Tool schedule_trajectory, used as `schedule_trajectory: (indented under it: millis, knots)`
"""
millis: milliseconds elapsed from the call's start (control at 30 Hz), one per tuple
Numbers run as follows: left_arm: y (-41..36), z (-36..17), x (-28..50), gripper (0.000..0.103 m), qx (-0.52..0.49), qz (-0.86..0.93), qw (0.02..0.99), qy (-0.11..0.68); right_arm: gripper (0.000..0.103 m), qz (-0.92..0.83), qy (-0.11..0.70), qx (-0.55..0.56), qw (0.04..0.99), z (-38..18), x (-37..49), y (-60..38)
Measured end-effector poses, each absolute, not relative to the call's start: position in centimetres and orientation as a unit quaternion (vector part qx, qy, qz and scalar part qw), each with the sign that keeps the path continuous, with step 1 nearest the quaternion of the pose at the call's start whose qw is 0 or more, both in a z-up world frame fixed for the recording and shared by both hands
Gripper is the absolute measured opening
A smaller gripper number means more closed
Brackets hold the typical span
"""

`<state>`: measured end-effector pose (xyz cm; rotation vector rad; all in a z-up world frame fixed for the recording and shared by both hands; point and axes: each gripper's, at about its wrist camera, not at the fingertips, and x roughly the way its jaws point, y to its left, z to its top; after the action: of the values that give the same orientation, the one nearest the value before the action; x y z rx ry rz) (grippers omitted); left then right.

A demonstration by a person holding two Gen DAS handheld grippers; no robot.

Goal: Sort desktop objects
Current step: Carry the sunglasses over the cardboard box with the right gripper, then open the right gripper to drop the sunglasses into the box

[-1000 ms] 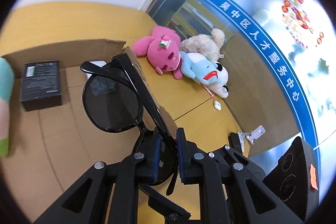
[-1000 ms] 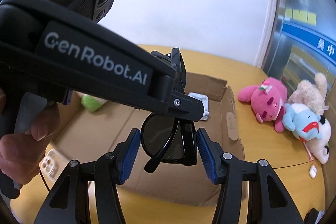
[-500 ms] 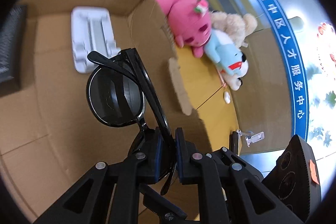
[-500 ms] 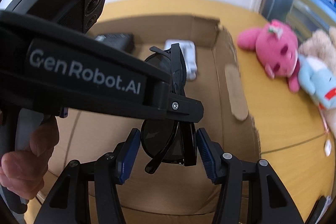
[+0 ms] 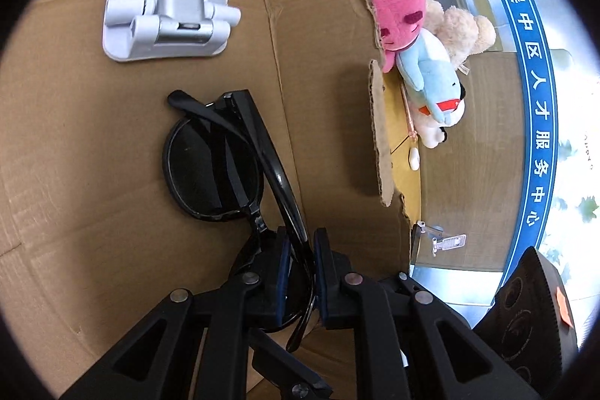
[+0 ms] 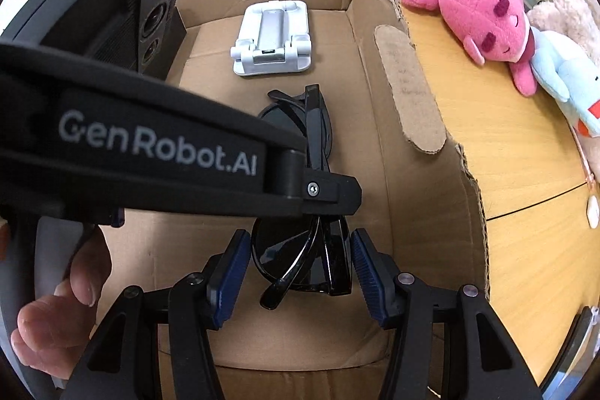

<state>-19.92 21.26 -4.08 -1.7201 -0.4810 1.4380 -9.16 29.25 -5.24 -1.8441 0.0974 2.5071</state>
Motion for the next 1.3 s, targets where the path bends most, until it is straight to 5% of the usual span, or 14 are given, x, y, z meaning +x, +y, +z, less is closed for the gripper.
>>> schedule_trajectory:
  millis: [333,567,633,767,800,1100,1300]
  knots:
    - [20.4,-3.5,-19.5,0.027,-0.685,0.582,0.389,-0.202,0.066,0.809,0.02,-0.587,0.015,-4.4,-7.5,28.8]
    - [17.0,4.4,-14.8,0.027,-0.579,0.7,0.394,-0.139,0.085,0.872,-0.053,-0.485,0.03,2.2,-1.5,27.5]
    - [14.6,8.1,-12.2,0.035,-0.51,0.747,0.408,-0.127,0.093,0.893,-0.054,-0.445,0.023,4.7,0.8,27.0]
    - [9.4,14.8,-5.1,0.08,-0.347,0.865,0.35,-0.088,0.103,0.926,-0.068,-0.371,0.014,7.9,4.2,25.9]
    - [8.1,16.2,-2.7,0.082,-0.3,0.898,0.316,-0.07,0.103,0.93,-0.073,-0.36,0.01,8.2,4.2,25.0]
    - [4.1,17.3,9.2,0.083,-0.191,0.974,0.116,0.033,0.103,0.943,-0.044,-0.326,-0.041,8.6,7.9,21.8]
    - [2.3,15.6,11.4,0.083,-0.21,0.977,0.039,-0.008,0.103,0.953,-0.039,-0.297,-0.043,9.1,10.3,21.6]
